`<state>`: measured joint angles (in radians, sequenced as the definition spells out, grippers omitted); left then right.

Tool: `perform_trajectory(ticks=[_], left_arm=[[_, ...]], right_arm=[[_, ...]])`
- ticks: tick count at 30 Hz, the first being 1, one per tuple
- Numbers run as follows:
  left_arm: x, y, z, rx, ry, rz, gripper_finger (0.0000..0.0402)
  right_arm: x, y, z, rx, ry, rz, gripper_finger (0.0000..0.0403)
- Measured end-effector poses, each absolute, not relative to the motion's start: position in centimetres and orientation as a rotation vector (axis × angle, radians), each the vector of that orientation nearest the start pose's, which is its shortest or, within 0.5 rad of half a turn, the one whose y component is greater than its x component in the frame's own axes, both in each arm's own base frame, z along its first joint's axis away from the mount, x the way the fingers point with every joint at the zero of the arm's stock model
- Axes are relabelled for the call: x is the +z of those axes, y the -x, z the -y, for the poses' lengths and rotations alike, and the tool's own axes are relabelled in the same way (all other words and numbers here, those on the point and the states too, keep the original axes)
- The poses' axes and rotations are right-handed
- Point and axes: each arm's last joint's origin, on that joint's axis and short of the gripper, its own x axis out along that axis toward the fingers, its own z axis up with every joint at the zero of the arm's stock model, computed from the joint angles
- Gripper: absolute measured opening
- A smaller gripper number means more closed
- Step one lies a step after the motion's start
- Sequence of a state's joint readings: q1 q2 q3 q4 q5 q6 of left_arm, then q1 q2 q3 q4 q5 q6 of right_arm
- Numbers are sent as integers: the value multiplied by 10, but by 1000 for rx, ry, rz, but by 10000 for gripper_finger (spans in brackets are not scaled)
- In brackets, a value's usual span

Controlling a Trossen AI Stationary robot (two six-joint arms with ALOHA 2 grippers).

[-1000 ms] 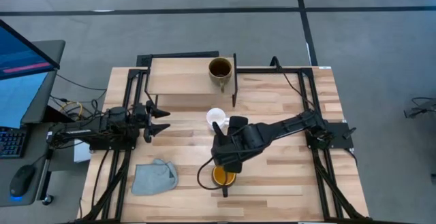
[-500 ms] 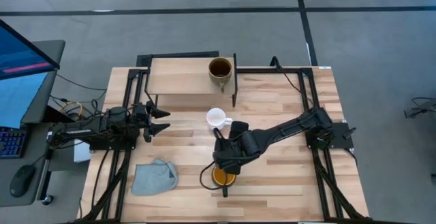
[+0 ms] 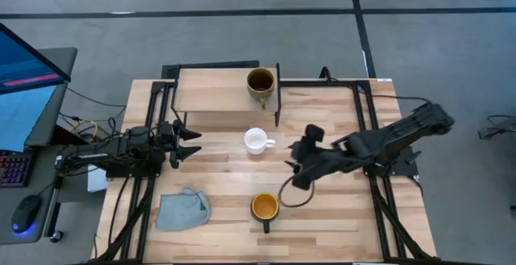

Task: Stack small to large cups/mugs on shelf
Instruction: Put the black yellow mug on the shelf

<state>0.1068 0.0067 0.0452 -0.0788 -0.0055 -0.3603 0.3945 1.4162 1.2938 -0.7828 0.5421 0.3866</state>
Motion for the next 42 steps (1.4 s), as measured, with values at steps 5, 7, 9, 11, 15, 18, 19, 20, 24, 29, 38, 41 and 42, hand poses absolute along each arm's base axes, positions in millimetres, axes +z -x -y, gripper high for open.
perform_trajectory(ticks=[5, 7, 9, 11, 15, 18, 19, 20, 24, 29, 38, 41, 42], left_arm=[[171, -95, -11, 129, 341, -18, 277], [171, -95, -11, 136, 339, -16, 277], [171, -95, -11, 139, 339, -14, 277], [171, -95, -11, 139, 338, -13, 277], [171, -95, -11, 143, 333, -11, 277], [171, -95, -11, 149, 313, -10, 277], [171, -94, -11, 153, 308, -9, 277], [171, -94, -12, 159, 303, -9, 277], [171, -94, -12, 169, 292, -8, 277], [171, -94, -12, 168, 292, -8, 277], [171, -94, -12, 170, 257, -11, 277], [171, -94, -12, 170, 256, -11, 277], [171, -94, -12, 170, 256, -11, 277]], right_arm=[[282, -236, -75, -266, 61, -660, 244], [265, -226, -65, -243, 71, -600, 244], [252, -219, -55, -201, 64, -523, 244], [239, -215, -46, -122, 56, -446, 244], [222, -207, -29, -14, 69, -320, 244], [214, -202, -13, -18, 53, -294, 244], [211, -201, -8, -14, 45, -298, 244], [208, -199, -4, -9, 37, -302, 244], [205, -190, 13, -29, 10, -292, 244], [195, -172, 20, -62, -63, -269, 244], [184, -146, 8, -28, -125, -182, 244], [181, -140, 5, -30, -136, -162, 244], [179, -138, 4, -39, -134, -154, 244]])
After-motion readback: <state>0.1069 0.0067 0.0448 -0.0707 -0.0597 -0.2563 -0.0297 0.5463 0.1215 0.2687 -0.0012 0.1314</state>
